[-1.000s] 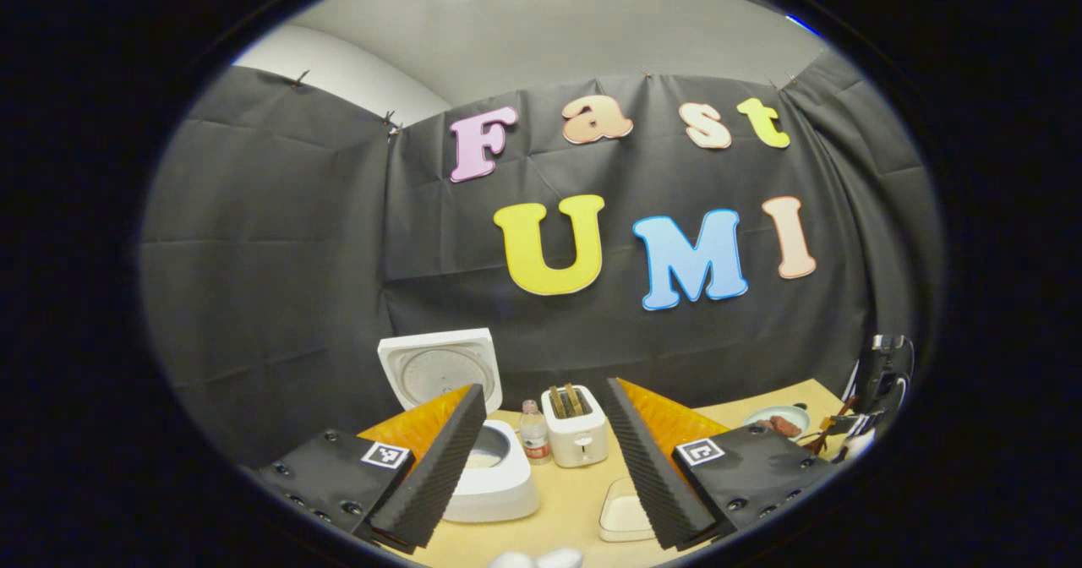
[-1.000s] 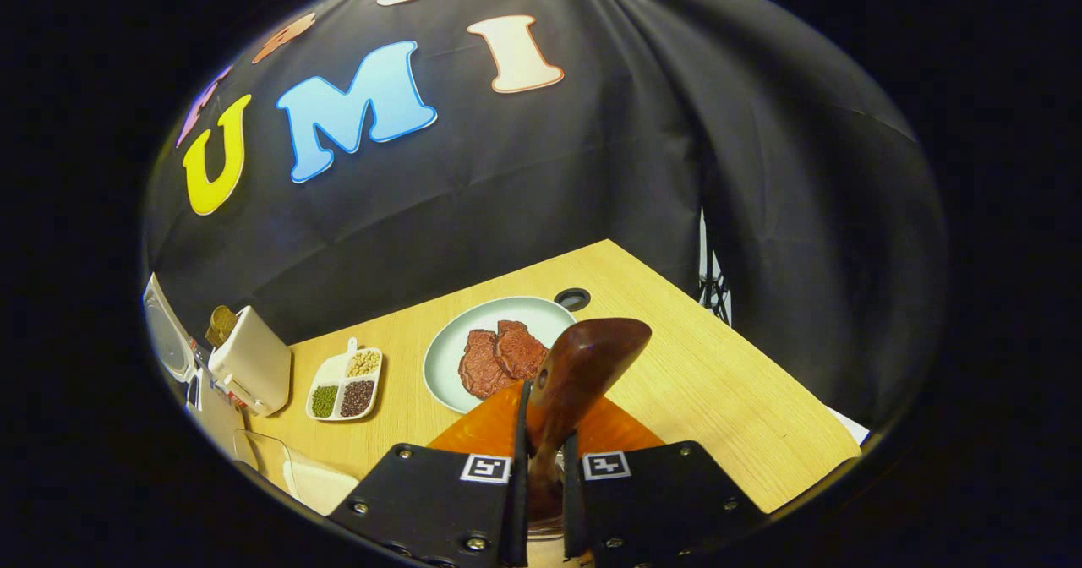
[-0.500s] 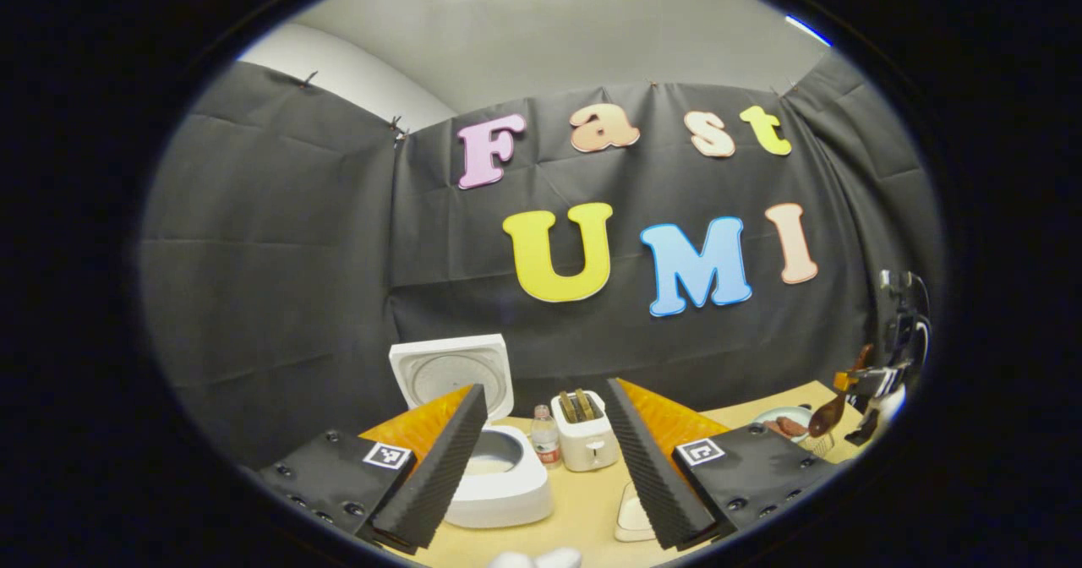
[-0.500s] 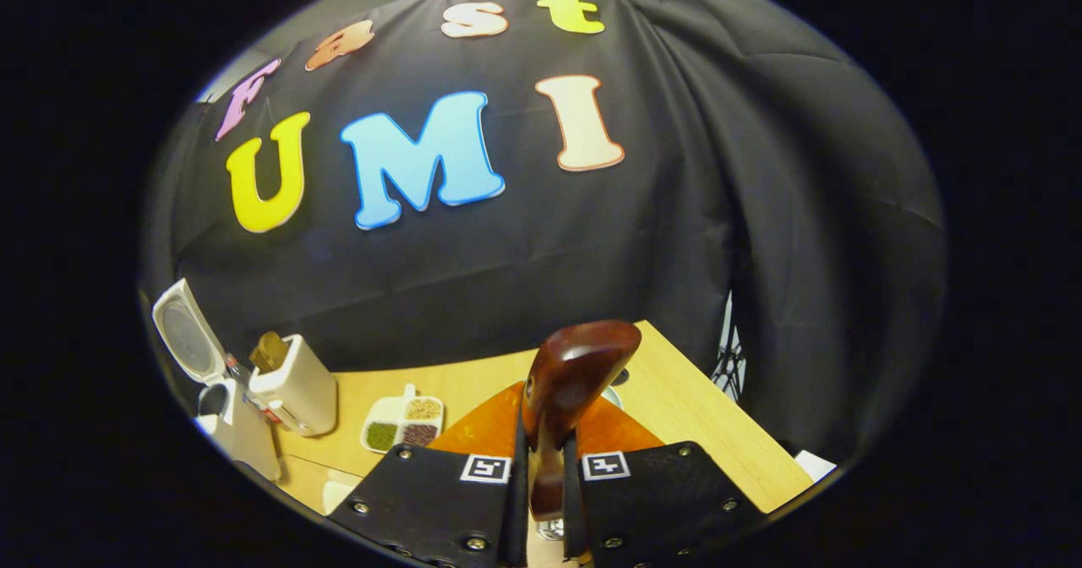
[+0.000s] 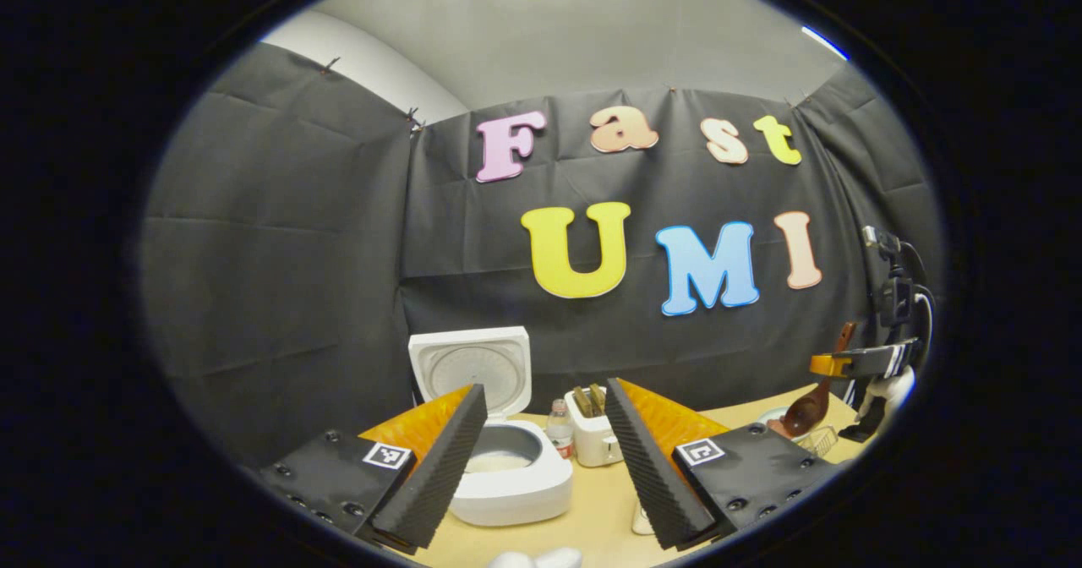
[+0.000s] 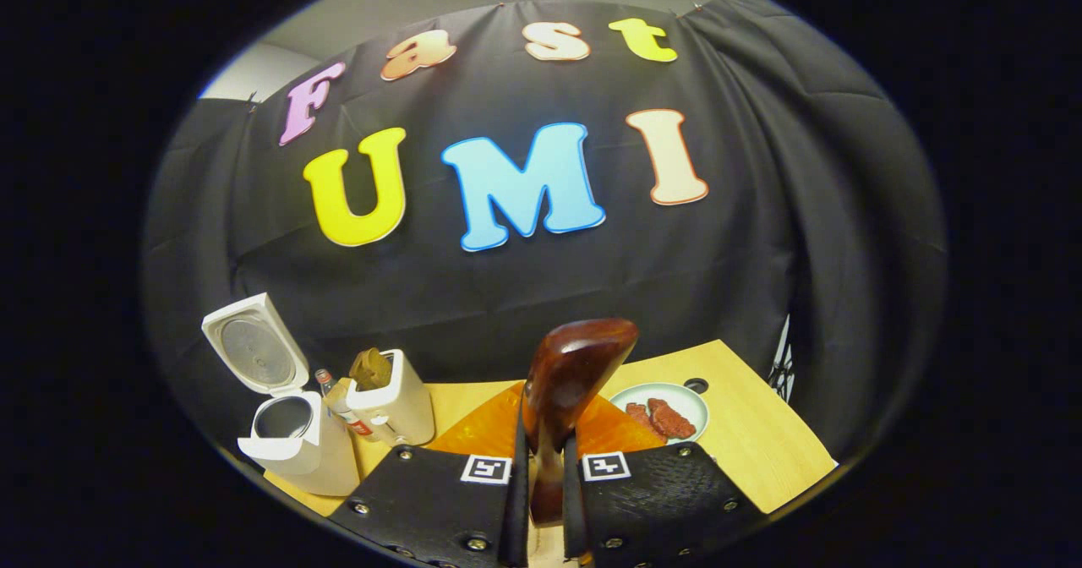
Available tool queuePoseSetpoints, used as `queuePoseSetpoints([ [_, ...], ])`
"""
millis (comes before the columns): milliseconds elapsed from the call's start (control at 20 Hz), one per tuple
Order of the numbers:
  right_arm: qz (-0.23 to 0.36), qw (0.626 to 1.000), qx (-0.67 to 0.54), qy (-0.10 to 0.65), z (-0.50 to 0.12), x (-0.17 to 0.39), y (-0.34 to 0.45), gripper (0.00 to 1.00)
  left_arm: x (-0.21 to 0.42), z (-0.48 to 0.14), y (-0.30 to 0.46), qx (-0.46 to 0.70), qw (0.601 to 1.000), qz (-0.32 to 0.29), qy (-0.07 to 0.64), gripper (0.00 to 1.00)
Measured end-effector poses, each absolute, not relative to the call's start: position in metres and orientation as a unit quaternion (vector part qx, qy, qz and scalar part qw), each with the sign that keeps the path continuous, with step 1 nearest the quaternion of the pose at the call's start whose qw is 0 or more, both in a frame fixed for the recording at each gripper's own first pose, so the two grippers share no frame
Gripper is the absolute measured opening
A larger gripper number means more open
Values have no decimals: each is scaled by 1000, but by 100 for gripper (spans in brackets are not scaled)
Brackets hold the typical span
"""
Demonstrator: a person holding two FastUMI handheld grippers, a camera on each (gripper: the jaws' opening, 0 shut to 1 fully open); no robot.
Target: Close the left gripper, press the button to open the rice cooker; take a wooden spoon from the chopstick holder with the right hand, scoop a spoonful of rice and pour it into the rice cooker, then put the wooden spoon back into the chopstick holder.
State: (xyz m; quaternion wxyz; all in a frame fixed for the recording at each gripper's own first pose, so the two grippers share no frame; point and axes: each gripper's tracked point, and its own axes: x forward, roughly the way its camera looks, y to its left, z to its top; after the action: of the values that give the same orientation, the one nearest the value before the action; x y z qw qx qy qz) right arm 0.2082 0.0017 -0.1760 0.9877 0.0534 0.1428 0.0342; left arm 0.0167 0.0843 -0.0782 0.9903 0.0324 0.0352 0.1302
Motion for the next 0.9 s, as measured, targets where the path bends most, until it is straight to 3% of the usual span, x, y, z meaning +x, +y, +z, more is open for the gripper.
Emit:
queuePoseSetpoints([
  [450,95,976,-86,175,-274,193,111,17,1,-91,121,29,988,145,52,100],
  [900,99,935,-310,144,-343,200,125,17,3,-91,136,27,986,157,49,100],
])
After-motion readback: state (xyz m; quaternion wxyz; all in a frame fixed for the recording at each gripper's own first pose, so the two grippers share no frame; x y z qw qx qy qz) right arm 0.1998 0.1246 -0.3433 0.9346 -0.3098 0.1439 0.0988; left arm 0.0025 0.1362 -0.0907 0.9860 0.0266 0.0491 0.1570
